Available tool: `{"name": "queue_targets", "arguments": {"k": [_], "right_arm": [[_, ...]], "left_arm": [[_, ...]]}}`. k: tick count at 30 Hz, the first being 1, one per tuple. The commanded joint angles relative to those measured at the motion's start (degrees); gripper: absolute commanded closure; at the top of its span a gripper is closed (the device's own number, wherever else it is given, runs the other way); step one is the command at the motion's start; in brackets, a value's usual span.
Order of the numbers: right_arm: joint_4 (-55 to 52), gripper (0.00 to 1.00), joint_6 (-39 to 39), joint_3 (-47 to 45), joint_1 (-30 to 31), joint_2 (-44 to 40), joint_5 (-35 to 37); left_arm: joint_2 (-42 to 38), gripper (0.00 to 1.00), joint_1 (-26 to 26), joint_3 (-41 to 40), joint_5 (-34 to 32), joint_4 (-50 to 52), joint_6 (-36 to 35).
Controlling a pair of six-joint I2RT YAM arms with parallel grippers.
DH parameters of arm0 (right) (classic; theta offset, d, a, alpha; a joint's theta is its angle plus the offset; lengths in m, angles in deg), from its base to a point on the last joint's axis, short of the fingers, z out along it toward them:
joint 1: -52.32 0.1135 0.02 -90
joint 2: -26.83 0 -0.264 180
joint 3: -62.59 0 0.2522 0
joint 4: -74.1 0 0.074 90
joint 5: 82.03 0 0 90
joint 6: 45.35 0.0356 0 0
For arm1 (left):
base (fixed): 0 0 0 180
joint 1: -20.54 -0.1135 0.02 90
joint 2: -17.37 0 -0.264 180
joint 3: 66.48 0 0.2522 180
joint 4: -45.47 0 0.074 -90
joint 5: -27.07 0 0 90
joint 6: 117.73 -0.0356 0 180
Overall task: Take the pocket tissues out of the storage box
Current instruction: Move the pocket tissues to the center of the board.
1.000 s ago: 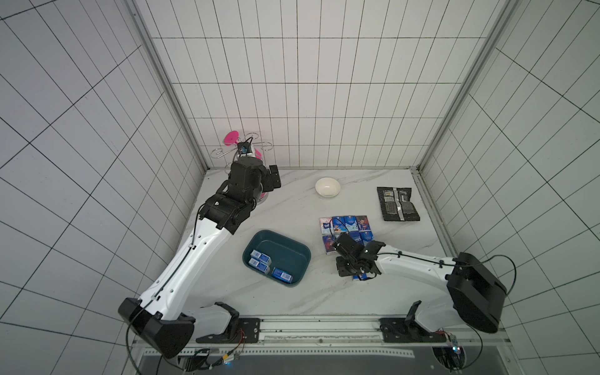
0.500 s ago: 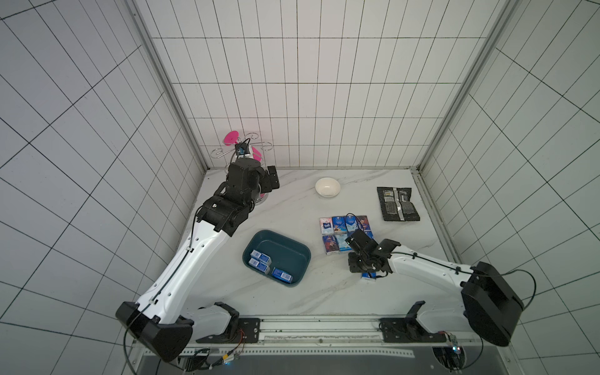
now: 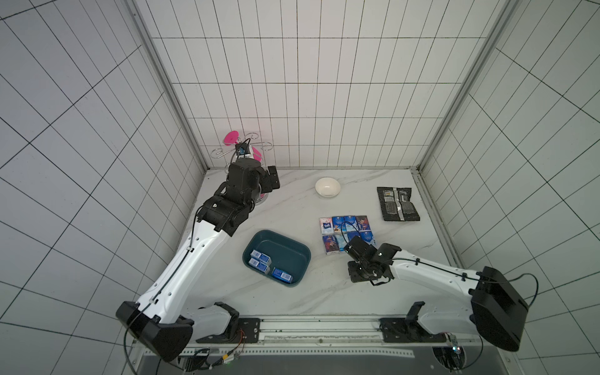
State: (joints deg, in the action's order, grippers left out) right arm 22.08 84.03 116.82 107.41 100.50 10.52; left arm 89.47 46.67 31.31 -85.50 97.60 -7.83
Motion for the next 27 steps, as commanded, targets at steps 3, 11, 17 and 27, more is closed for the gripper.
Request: {"name": "queue_targets", "arguments": {"k": [3,11,17,27], "right_arm": [[-3.5,0.59,3.9,-3.2,1.0,-4.5,-0.6],[-4.9,0.57,5.8,-5.8,1.0,-6.3,-0.5],[-2.3,0.56,5.6,-6.2,-1.1,-5.8,2.5],[1.7,0.56,4.7,-6.9,-6.3,-4.4,3.2]], "left_arm": [[0.9,0.02,-0.2,0.5,0.6,-1.0,0.5],[1.7,0.02,0.4,1.1,0.6,-1.2,0.8],[1.7,0.02,0.7,1.3,0.4,-1.1,0.7],[1.2,0.02,0.9,1.0,-0.3,-1.0,0.1]]}}
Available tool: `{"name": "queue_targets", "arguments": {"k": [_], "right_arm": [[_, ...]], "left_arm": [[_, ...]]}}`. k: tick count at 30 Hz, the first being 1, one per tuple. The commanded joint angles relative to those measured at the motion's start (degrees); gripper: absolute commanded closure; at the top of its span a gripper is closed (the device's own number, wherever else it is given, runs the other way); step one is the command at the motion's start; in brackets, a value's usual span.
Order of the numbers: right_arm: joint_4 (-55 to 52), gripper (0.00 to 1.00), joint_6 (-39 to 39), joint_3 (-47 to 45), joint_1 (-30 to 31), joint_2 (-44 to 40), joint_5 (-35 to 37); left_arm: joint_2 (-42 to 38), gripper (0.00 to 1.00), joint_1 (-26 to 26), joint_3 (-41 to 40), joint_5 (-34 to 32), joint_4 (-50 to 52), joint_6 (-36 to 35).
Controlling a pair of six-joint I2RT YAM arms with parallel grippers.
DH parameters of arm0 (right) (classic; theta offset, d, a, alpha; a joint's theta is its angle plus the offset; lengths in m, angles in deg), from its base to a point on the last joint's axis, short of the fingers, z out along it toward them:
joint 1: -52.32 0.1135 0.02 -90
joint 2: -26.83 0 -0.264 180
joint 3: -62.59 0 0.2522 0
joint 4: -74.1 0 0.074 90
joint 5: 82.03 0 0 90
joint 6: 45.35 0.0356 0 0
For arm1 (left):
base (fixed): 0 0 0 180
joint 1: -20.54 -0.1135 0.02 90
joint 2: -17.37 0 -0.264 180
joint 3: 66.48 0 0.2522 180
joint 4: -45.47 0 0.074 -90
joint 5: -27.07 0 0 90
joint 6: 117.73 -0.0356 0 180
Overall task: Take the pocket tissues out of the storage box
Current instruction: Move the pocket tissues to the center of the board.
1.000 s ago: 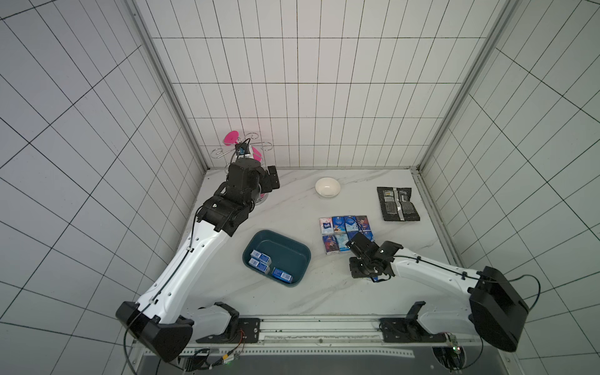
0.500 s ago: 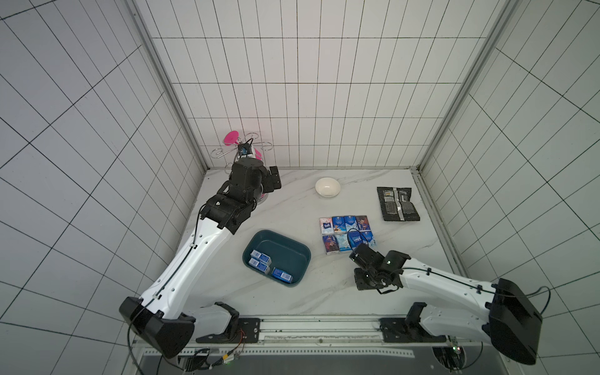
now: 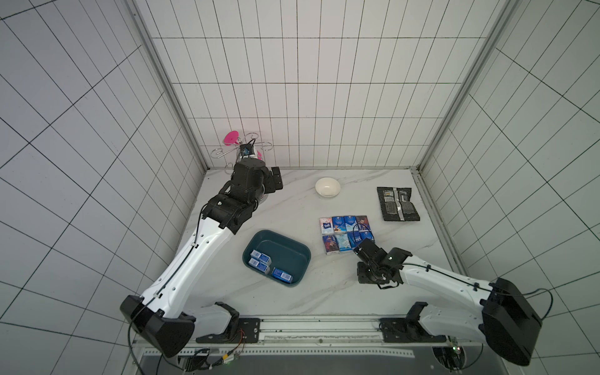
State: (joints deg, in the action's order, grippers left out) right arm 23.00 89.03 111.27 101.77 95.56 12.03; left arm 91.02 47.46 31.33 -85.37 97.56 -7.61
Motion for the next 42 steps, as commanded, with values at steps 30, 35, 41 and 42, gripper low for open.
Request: {"name": "queue_targets", "arguments": {"k": [30,35,41,42], "right_arm": [[1.1,0.54,-2.3,-1.3,-7.2,-0.5,4.5],[1.7,0.54,-2.7,-1.2,-7.4,-0.1,2.7],[-0.9,0.55,0.0,0.1,-3.8,-1.6,3.8],[-1.6,0.55,0.3,0.5,-3.2,-2.3,4.2]], "left_arm": [[-1.6,0.01,-0.4,0.3,-0.8,-0.7,-0.7],[-1.5,0.02,-0.5,0.3,-0.2,-0.7,-0.4],[-1.5,0.01,-0.5,0.2,-0.5,-0.7,-0.5],[-1.4,0.02,-0.5,0.1,-0.5,-0.8,-0.5]]}}
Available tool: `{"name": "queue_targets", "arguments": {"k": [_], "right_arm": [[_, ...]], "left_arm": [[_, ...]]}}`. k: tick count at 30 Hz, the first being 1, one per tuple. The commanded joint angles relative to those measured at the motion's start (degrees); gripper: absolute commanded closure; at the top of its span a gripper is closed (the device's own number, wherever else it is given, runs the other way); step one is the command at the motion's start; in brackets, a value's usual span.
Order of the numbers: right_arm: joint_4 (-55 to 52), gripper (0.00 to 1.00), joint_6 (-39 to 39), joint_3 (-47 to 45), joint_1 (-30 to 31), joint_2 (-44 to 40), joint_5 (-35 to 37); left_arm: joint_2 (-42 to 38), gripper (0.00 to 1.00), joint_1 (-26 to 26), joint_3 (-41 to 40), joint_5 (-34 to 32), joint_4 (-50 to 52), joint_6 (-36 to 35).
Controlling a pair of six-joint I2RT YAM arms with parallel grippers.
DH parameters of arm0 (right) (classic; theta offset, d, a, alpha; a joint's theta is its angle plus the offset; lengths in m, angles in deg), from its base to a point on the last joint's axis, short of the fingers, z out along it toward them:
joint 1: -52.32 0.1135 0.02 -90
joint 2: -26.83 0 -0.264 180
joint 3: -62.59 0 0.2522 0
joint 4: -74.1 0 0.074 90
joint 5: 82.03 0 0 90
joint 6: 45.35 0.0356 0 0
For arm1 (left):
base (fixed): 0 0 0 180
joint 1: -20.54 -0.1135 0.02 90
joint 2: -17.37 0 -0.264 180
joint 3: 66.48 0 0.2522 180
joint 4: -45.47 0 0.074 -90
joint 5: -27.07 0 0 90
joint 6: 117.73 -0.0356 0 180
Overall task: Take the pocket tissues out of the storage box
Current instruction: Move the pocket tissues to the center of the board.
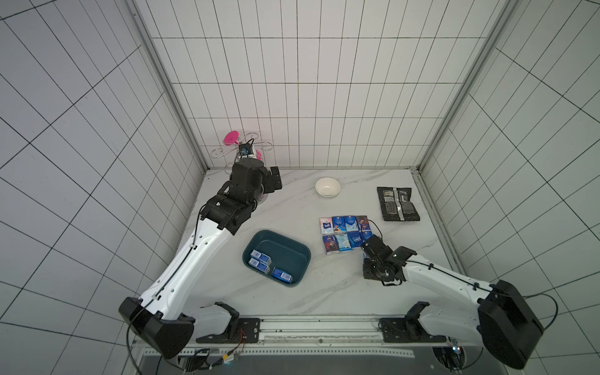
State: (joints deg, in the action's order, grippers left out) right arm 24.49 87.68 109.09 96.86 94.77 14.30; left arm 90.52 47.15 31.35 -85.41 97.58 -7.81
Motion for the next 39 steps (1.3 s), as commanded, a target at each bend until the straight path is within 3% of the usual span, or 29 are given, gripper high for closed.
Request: {"name": "queue_targets", "arguments": {"k": [1,8,21,39], "right_arm": [[-3.9,0.55,1.9,3.1,2.1,-2.3,2.2],[-8.2,0.55,1.4,7.2,4.0,-5.6,4.3],[2.2,0.55,-2.9,12.3,4.1,8.9,0.5],[4.7,0.55,-7.0,10.2,-2.7,12.3,0.1]], "left_arm": [[-0.7,0.01,-0.2,0.1,-0.5,-0.9,-0.3],[-0.5,0.02,-0.2,0.1,0.0,-0.9,-0.1],[-1.1,0.02,-0.2,0.2,-0.8,-0.5,-0.4],[-1.0,0.02,-0.3,0.1,-0.9,-0.5,-0.4]]}}
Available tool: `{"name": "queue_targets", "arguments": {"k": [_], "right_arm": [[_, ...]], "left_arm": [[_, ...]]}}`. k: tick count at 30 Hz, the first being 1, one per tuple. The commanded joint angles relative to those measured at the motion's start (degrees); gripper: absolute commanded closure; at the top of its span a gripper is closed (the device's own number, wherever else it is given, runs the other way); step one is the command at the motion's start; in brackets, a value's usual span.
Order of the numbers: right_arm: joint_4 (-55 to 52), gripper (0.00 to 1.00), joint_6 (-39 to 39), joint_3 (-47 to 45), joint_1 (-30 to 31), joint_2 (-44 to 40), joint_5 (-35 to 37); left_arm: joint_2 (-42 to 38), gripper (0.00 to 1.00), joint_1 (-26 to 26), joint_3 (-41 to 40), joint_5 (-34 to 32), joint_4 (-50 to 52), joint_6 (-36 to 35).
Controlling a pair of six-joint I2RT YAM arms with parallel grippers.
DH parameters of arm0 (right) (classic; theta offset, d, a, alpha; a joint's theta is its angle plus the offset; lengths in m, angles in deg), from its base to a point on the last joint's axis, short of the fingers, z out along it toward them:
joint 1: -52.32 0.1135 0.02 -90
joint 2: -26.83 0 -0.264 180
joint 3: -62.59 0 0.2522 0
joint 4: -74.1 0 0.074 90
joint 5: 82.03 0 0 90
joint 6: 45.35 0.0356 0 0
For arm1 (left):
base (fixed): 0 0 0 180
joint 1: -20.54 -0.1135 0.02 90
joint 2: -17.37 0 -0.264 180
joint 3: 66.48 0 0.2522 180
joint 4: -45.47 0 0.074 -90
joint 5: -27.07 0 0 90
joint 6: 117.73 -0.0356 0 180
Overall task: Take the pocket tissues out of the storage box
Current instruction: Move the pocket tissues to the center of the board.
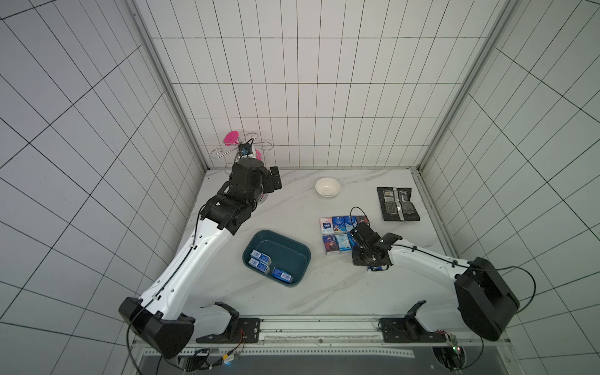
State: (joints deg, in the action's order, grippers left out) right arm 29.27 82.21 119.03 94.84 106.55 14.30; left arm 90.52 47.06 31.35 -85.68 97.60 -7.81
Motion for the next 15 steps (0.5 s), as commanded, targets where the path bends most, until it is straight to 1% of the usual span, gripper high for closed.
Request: {"name": "queue_targets", "arguments": {"k": [1,6,8,11,15], "right_arm": [[-0.1,0.55,-1.5,0.3,-0.7,0.6,0.1],[-0.3,0.55,-1.9,0.4,-0.3,-0.4,-1.8],[-1.4,0.55,-3.5,0.8,2.2,-1.6,-2.0],[-6.1,0.56,-3.1,2.7,6.3,-1.6,-0.1],[-7.5,0.56,-1.0,0.0,7.4,-3.8,0.0]], "left_arm": [[-1.1,0.01,-0.2,0.1,-0.8,-0.5,-0.5],[-1.0,0.02,-0.2,0.3,-1.1,-0.2,-0.7],[-1.1,0.01,-0.2,0.4,-1.1,-0.2,-0.7],[-0.8,0.02,-0.2,0.6,-1.2,-0.2,-0.6],[-0.5,0.02,-0.2,0.7,-0.9,-0.5,-0.5]]}}
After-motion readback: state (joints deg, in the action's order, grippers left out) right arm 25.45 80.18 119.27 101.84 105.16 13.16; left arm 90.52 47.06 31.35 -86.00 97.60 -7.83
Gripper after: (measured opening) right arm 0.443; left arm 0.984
